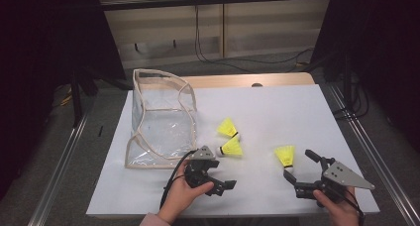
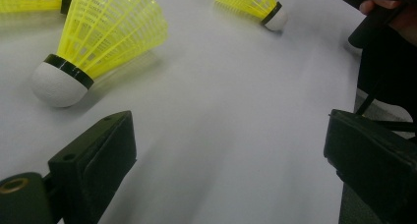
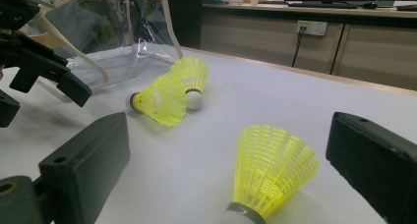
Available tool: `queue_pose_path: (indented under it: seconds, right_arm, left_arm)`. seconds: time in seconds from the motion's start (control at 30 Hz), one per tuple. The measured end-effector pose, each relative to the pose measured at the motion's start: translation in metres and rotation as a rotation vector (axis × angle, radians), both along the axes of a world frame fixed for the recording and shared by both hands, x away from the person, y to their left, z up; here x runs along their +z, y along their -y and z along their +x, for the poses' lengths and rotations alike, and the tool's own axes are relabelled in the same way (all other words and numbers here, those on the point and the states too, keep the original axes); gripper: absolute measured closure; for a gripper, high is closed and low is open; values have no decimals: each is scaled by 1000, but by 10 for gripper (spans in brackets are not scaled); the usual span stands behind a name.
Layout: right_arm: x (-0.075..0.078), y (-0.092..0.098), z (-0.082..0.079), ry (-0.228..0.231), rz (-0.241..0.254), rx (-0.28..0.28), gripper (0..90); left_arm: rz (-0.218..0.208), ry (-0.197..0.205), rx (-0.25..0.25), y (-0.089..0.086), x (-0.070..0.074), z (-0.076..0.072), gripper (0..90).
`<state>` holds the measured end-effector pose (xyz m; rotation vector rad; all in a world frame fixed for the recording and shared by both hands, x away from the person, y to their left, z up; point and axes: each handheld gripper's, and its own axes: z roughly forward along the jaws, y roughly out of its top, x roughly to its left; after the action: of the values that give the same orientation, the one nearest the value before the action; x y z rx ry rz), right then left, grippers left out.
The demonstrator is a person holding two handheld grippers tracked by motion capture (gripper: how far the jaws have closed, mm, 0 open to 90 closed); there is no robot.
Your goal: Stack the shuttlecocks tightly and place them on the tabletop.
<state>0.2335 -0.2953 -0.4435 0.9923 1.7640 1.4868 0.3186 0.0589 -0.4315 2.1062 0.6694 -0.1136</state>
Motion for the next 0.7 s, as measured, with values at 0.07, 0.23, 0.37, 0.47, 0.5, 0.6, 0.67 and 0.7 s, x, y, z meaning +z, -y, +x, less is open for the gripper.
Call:
queue_pose_path:
  seconds: [0.07, 0.23, 0.37, 0.47, 0.5, 0.6, 0.67, 0.7]
  right_arm:
    - [0, 0, 0, -2, -1, -3, 27]
    - [0, 0, 0, -3, -2, -3, 27]
    - [0, -1, 0, -3, 0, -3, 27]
    - [0, 0, 0, -2, 1, -1, 27]
    - [0, 0, 0, -3, 0, -1, 27]
    - [0, 0, 0, -1, -4, -2, 27]
    - [0, 0, 0, -1, -1, 1, 27]
    - [0, 0, 0, 0, -1, 2, 27]
  left_arm:
    - [4, -5, -3, -1, 0, -2, 53]
    - [-12, 16, 12, -2, 1, -4, 38]
    - [-5, 26, -10, -5, 3, -5, 38]
    - [5, 40, -20, -9, 4, -4, 38]
    - [-8, 40, -14, -9, 3, -5, 38]
    - [14, 44, -25, -11, 4, -5, 38]
    - [8, 48, -28, -11, 3, -7, 38]
    - [9, 46, -25, -12, 3, -8, 38]
